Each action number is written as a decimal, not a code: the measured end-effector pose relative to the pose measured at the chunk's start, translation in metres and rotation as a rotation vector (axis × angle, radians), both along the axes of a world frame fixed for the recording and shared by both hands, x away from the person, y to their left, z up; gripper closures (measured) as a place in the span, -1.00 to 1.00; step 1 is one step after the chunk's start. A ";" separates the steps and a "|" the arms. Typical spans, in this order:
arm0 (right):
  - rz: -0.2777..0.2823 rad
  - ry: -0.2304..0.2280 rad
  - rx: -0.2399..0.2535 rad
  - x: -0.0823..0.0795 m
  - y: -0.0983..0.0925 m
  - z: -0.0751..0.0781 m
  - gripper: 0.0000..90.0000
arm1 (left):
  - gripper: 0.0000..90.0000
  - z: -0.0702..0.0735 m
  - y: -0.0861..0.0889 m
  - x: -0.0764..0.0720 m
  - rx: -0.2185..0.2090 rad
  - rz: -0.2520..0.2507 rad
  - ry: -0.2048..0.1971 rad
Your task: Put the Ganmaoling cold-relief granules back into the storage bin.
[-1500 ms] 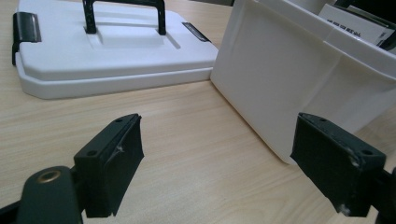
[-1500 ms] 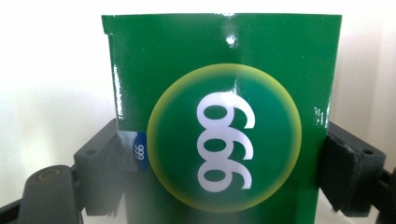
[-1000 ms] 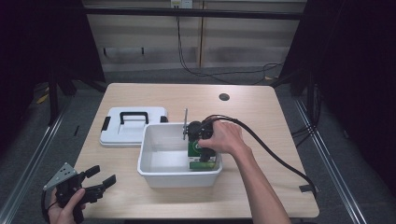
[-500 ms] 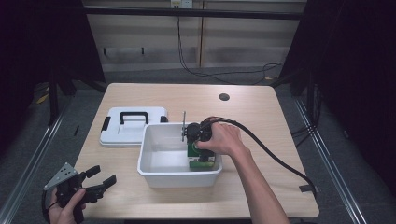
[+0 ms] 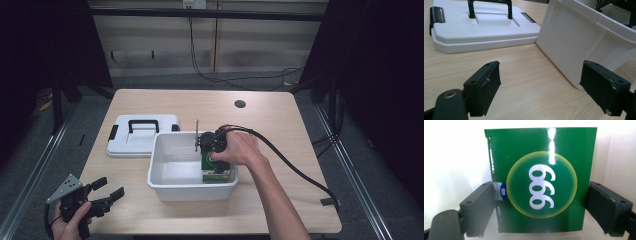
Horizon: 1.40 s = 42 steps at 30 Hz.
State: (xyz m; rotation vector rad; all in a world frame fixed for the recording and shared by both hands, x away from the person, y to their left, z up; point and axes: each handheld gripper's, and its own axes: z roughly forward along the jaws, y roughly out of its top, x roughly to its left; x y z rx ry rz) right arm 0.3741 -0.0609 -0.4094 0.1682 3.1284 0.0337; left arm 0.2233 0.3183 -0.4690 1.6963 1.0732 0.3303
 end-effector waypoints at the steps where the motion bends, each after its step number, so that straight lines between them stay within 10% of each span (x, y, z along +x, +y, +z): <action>1: 0.005 -0.005 0.007 0.000 0.000 0.000 -0.72 | -0.64 0.000 0.000 0.000 0.000 -0.001 0.001; 21: -0.016 -0.031 0.125 -0.001 -0.018 0.030 -0.72 | -0.64 -0.001 0.001 0.001 0.001 0.008 0.004; 42: -0.154 -0.081 0.467 -0.024 -0.058 0.058 -0.63 | -0.64 -0.001 0.000 0.000 0.009 0.011 0.004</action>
